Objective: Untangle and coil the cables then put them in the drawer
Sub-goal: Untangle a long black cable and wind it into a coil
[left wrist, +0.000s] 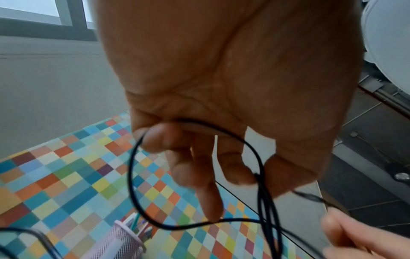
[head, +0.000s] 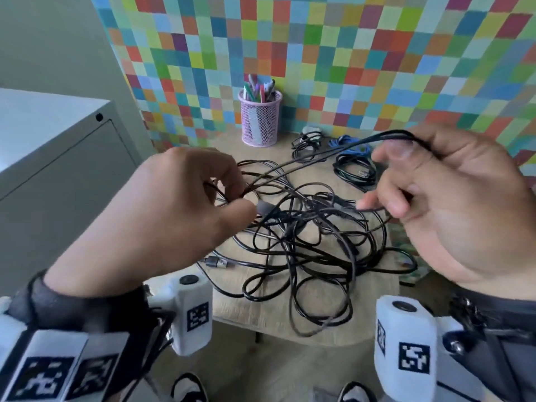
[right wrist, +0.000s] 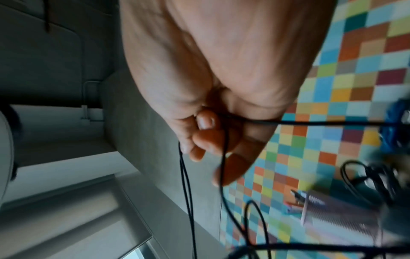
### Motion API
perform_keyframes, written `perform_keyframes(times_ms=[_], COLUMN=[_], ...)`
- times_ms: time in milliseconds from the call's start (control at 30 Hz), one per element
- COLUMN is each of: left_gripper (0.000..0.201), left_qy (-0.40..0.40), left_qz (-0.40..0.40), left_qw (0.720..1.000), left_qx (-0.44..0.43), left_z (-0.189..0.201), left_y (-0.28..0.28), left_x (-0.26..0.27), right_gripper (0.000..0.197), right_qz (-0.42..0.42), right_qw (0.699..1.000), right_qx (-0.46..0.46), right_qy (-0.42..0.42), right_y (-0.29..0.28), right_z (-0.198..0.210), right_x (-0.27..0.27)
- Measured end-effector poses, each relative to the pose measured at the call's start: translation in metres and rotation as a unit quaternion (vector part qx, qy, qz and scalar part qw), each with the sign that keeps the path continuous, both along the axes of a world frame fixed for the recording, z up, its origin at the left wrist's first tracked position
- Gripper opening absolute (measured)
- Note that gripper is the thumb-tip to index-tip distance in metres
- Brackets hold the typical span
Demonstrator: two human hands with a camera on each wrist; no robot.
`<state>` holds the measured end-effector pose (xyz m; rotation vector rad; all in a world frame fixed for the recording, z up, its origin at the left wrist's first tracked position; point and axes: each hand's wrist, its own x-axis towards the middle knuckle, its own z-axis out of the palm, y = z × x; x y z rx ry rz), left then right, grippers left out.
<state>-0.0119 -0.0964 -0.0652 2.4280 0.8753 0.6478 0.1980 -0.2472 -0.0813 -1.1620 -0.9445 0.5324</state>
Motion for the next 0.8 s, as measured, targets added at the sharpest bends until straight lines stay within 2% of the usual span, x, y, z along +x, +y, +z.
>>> perform_keyframes(times_ms=[200, 267, 367, 500, 600, 667, 733, 800], left_gripper=[0.024, 0.019, 0.024, 0.030, 0.034, 0.039, 0.037, 0.030], left_qy=[-0.073, -0.093, -0.143, -0.206, -0.263, -0.316, -0.356, -0.374], left_qz=[-0.012, -0.010, 0.000, -0.034, -0.085, -0.111, -0.129, -0.130], left_qw=[0.997, 0.994, 0.988, 0.973, 0.948, 0.918, 0.887, 0.871], left_qx=[-0.031, -0.048, -0.061, -0.093, -0.154, -0.211, -0.264, -0.290], left_z=[-0.011, -0.013, -0.013, -0.013, -0.012, -0.012, -0.014, -0.013], left_y=[-0.013, -0.014, -0.013, -0.010, -0.006, -0.002, 0.000, 0.000], left_x=[0.018, 0.021, 0.022, 0.020, 0.015, 0.014, 0.015, 0.016], right_gripper=[0.013, 0.015, 0.020, 0.037, 0.038, 0.042, 0.046, 0.046], right_qz=[0.031, -0.015, -0.100, -0.122, -0.133, -0.118, -0.093, -0.086], right_qw=[0.998, 1.000, 0.983, 0.975, 0.968, 0.966, 0.962, 0.949], right_qx=[0.023, 0.015, -0.019, -0.042, -0.056, -0.079, -0.112, -0.142], right_qy=[0.052, 0.004, -0.151, -0.181, -0.204, -0.215, -0.233, -0.268], right_y=[0.003, 0.003, 0.006, 0.007, 0.006, 0.004, 0.003, 0.002], right_z=[0.000, -0.002, -0.003, -0.005, -0.004, -0.004, -0.005, -0.006], right_x=[-0.005, -0.003, -0.007, -0.010, -0.004, -0.001, 0.001, 0.002])
